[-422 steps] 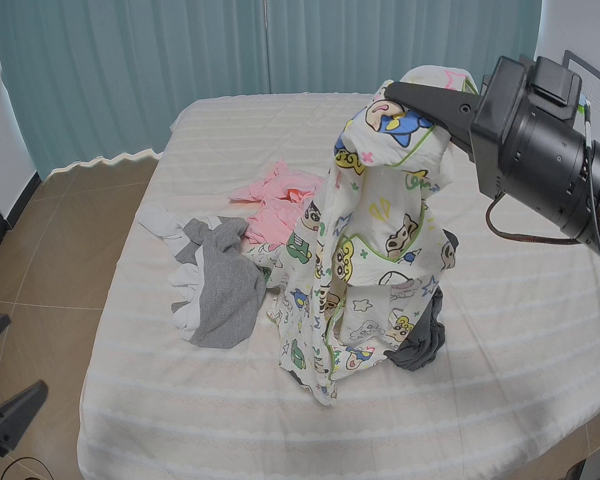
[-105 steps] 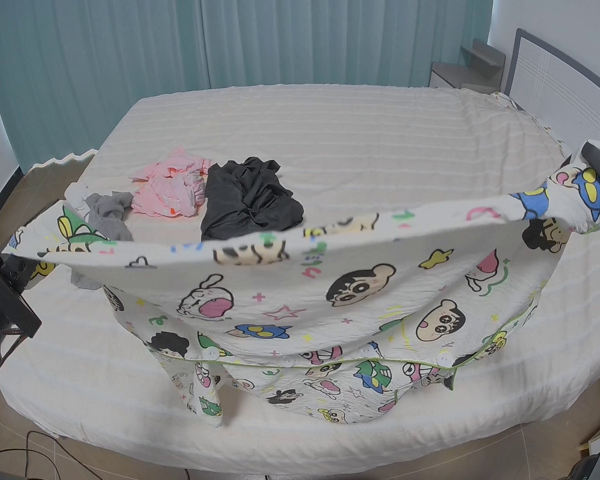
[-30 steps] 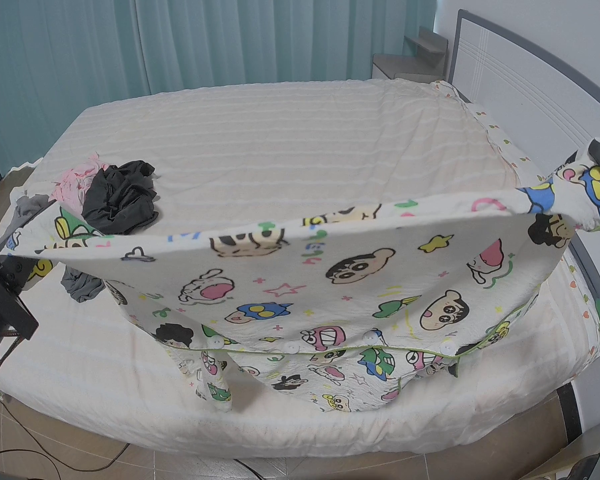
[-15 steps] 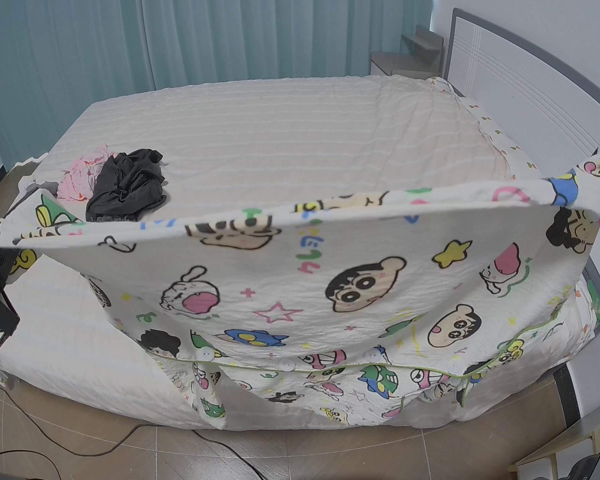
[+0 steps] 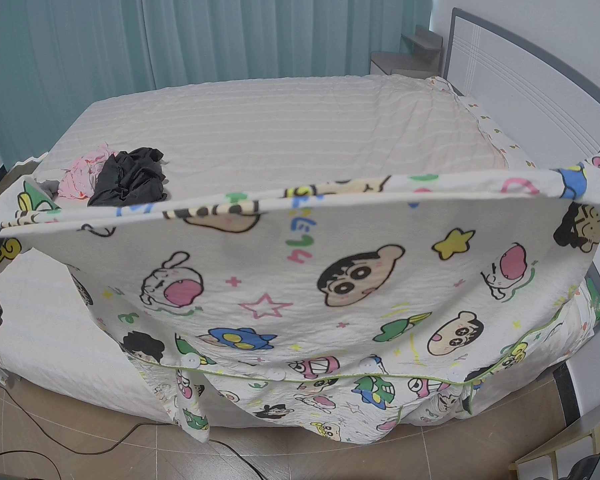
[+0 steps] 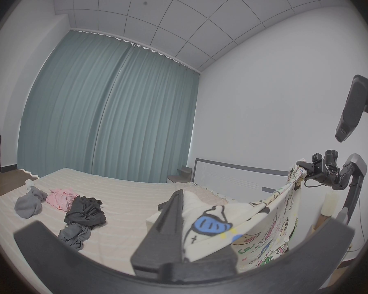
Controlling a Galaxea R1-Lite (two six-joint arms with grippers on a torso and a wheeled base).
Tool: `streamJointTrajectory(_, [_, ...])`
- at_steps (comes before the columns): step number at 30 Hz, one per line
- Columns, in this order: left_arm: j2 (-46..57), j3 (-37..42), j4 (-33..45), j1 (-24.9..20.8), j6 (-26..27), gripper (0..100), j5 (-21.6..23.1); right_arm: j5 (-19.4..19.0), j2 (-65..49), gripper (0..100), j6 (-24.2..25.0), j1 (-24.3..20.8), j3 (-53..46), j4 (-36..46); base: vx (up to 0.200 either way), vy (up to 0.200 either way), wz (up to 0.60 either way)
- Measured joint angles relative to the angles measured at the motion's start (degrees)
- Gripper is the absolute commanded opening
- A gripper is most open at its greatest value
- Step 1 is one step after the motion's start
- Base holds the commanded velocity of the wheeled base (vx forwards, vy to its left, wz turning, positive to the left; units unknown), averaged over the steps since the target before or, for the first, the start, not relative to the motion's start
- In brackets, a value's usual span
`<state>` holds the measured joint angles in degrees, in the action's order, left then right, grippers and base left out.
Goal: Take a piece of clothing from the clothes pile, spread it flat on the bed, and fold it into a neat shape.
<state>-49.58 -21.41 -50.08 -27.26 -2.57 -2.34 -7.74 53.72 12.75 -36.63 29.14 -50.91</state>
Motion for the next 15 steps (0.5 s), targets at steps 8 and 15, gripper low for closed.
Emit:
streamJointTrajectory(8, [1.3, -0.6, 0.0, 0.0, 0.0, 0, 0.0, -0.2, -1.0, 0, 0.0, 0.0, 0.3, 0.0, 0.0, 0.0, 0.0])
streamJointTrajectory(15, [1.9, -0.7, 0.3, 0.0, 0.2, 0, 0.2, -0.4, -1.6, 0, 0.0, 0.0, 0.5, 0.1, 0.0, 0.0, 0.0])
